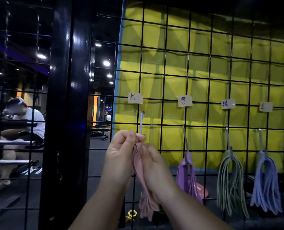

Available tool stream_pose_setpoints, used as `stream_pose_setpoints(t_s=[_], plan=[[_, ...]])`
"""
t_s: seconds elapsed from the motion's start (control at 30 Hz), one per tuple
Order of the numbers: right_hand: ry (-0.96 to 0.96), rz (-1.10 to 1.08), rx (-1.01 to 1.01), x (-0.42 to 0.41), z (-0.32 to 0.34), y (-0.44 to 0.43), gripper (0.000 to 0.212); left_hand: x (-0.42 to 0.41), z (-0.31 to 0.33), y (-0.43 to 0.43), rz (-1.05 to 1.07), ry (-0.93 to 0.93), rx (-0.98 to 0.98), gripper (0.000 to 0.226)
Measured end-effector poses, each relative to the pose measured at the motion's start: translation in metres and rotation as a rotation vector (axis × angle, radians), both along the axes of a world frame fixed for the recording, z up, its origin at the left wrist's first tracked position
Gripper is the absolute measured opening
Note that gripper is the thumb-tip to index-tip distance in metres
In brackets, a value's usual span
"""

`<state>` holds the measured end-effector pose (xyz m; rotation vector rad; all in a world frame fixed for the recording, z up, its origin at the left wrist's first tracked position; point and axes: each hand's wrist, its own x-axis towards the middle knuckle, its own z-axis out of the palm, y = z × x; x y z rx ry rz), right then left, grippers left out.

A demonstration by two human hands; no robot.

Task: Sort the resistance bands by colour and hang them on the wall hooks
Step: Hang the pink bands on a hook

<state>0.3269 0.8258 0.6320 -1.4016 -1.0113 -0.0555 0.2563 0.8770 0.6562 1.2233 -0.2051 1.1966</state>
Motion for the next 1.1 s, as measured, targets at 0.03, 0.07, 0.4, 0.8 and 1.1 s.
stream_pose_setpoints(t_s=[0.03, 0.07, 0.4, 0.8, 1.1], plan=[[0.003, -0.017, -0.023, 0.002, -0.002, -0.001, 0.025, 0.002, -0.002, 0.000, 0.008, 0.018, -0.023, 0.030], [0.012, -0.027, -0.049, 0.004, -0.004, -0.001, 0.026, 0.003, -0.004, -0.001, 0.022, 0.029, -0.045, 0.034], [0.040, 0.039, -0.223, 0.006, -0.016, -0.004, 0.031, 0.004, -0.026, 0.001, 0.165, -0.003, -0.074, 0.025], [-0.056, 0.022, -0.174, 0.007, -0.035, -0.027, 0.022, 0.007, -0.033, -0.005, 0.162, 0.000, -0.061, 0.024], [-0.044, -0.042, -0.087, 0.016, -0.041, -0.012, 0.032, 0.008, -0.022, -0.010, -0.004, -0.052, -0.282, 0.033]])
